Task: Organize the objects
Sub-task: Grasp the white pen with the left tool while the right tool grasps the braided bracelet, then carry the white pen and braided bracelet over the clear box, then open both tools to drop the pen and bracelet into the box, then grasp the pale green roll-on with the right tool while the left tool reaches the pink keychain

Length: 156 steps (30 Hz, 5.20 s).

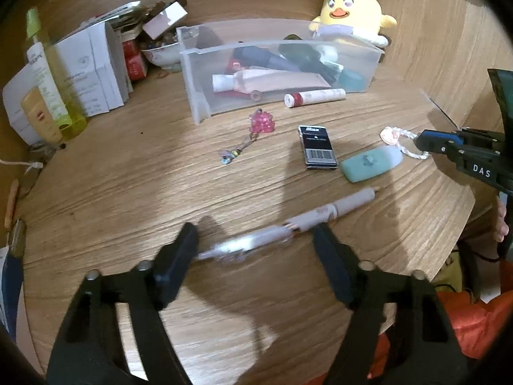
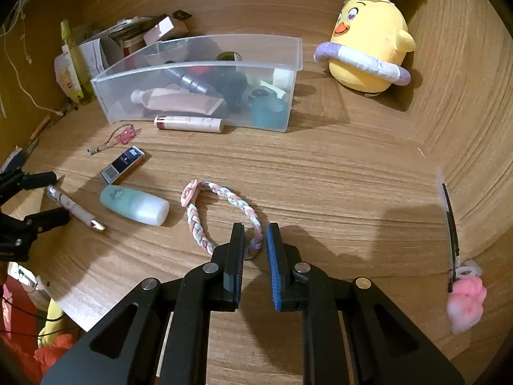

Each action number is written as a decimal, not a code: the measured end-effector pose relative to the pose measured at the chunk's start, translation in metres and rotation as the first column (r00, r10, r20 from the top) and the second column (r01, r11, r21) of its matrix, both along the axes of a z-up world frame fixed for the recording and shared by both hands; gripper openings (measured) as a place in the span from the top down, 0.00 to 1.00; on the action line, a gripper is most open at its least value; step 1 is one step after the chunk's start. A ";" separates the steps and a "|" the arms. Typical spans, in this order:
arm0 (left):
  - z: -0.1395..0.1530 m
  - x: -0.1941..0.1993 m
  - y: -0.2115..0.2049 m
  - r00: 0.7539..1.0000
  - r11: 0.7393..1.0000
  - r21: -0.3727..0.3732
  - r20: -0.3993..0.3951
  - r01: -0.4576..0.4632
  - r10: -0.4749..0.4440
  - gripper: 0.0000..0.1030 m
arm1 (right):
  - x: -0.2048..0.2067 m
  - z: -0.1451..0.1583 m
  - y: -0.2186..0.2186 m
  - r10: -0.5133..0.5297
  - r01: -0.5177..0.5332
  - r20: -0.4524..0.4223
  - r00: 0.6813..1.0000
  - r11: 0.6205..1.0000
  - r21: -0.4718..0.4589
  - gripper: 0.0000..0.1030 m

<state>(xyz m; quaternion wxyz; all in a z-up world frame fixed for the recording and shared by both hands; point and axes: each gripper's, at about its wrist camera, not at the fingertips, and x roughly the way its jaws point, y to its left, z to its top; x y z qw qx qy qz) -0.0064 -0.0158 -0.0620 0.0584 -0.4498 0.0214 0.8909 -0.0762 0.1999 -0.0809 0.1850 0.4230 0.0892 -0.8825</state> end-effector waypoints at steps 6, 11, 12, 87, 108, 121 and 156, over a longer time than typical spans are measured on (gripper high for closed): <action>0.002 0.011 -0.010 0.999 0.999 -0.001 0.006 -0.040 0.040 0.54 | -0.011 0.004 -0.009 0.021 -0.021 -0.004 1.000 1.000 -0.013 0.65; 0.003 0.019 -0.010 0.999 0.999 -0.007 0.041 -0.035 0.036 0.54 | -0.011 0.009 -0.019 0.071 -0.072 -0.016 0.997 0.997 -0.037 0.42; 0.004 0.019 -0.010 0.998 0.999 -0.001 0.050 -0.034 0.034 0.54 | -0.010 0.010 -0.022 0.080 -0.080 -0.022 0.997 0.996 -0.035 0.41; 0.113 -0.110 -0.008 0.956 0.981 0.193 -0.279 -0.032 0.086 0.90 | -0.089 0.115 -0.045 0.055 -0.110 -0.296 0.954 0.979 -0.172 0.87; 0.072 -0.182 -0.001 0.990 0.983 0.179 -0.127 -0.046 0.069 0.90 | -0.156 0.074 -0.063 0.068 -0.090 -0.195 0.978 0.990 -0.106 0.87; 0.066 -0.183 0.003 0.990 0.987 0.156 -0.129 -0.031 0.052 0.81 | -0.167 0.047 -0.074 0.110 -0.118 -0.108 0.988 0.990 -0.072 0.86; 0.069 -0.088 -0.020 0.977 0.992 0.085 -0.181 -0.097 0.111 0.12 | -0.088 0.081 -0.052 0.086 -0.103 -0.203 0.975 0.992 -0.075 0.25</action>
